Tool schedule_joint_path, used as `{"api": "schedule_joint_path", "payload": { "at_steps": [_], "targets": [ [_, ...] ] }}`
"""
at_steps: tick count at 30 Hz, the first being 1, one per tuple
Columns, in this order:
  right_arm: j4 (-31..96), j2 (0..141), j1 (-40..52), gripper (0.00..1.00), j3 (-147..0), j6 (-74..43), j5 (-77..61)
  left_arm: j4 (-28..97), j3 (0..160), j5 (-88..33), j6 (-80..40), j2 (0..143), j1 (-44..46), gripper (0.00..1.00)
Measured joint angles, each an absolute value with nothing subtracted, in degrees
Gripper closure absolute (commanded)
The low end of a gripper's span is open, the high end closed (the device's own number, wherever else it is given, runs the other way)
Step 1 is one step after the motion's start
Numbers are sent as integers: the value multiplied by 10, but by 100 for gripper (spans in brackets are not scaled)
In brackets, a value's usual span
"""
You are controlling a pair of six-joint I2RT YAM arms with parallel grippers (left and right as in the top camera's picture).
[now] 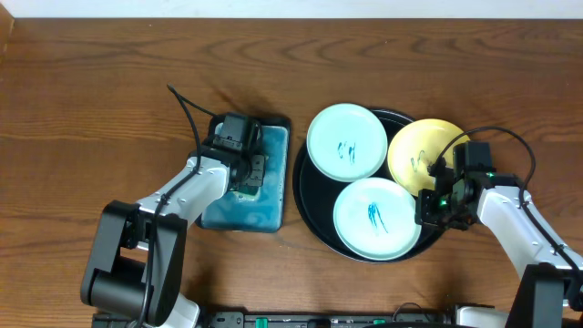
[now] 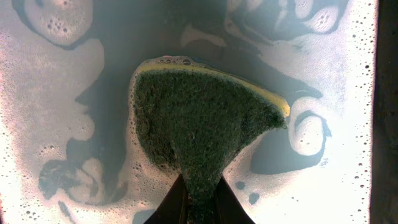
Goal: Clean dirty plates on tray and stack at the side
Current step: 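Reach the right gripper to the front pale green plate rim and grasp it, then lift the sponge with the left gripper and dip it in the water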
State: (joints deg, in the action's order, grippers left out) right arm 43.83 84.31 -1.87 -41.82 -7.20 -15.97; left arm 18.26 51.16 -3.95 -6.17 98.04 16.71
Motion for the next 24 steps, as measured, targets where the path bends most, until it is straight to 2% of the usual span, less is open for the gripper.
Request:
{"api": "schedule_joint_path", "payload": {
  "at_steps": [16,24],
  "targets": [
    [445,843,-13,99,-418,-72,-178,189,514,-39,-71,981,167,92],
    [425,843,41,99,-418,-87,-168,218,520,-40,-73,979,167,93]
  ]
}}
